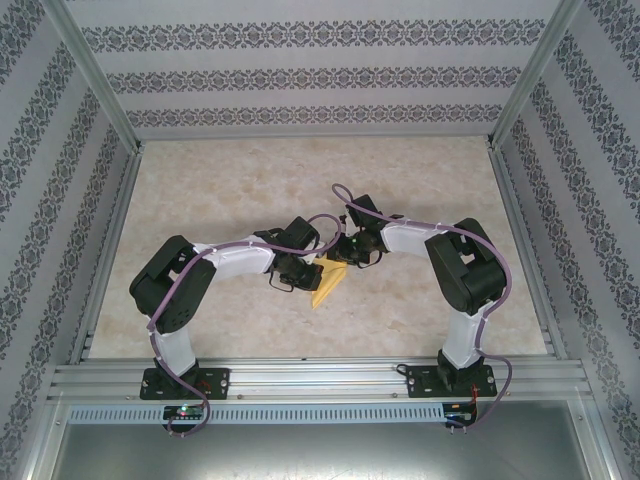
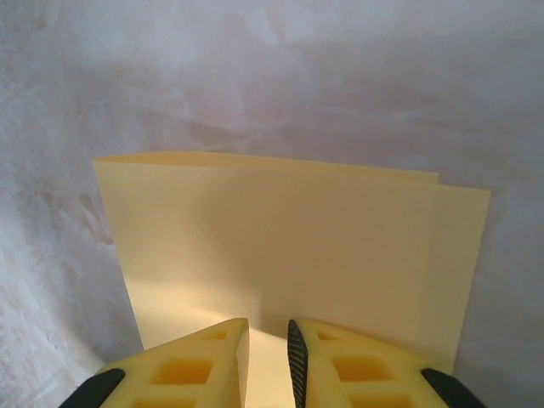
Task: Fold a paper plane with a square sheet of paper (pick it up from the middle)
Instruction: Third fold the triangle at the center of the table.
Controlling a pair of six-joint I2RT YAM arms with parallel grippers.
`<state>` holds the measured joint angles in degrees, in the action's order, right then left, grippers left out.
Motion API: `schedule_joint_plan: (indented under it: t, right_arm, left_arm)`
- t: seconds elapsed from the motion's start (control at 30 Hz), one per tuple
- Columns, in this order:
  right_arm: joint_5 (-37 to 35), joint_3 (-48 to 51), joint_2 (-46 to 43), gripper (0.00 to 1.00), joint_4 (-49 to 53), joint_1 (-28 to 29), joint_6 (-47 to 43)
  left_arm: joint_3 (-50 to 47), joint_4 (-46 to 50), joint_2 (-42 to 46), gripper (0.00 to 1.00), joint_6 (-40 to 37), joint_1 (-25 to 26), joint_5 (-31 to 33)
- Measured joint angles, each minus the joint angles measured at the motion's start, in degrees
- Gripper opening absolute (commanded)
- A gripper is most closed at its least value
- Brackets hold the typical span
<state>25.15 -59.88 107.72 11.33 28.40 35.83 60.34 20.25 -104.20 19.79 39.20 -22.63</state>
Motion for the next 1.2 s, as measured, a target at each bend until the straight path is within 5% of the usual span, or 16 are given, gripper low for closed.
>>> schedule_joint_plan:
  t: [0.7,0.9,1.03,1.2]
  right_arm:
    - [-0.52,4.59,-5.42,0.28,-1.31,-0.55,2.38]
    - [-1.95,14.12,-21.38,0.10,-6.60,-2.38,6.80]
    - [-2.12,24.85,-27.17,0.00,-17.00,1.97,14.01]
    - [-4.28,32.04,-24.30,0.00,-26.77,12.59,22.64]
  left_arm:
    - [0.00,-0.22,-0.55,0.00,-0.04,0.00,0.02]
    - [0.00,-0.22,-0.59,0.00,-0.26,0.00,-0.02]
    - [0.02,-0.22,-0.66,0.00,-0.35,-0.07,-0.07]
    - [0.13,-0.20,-0.76,0.00,-0.48,-0.22,-0.50]
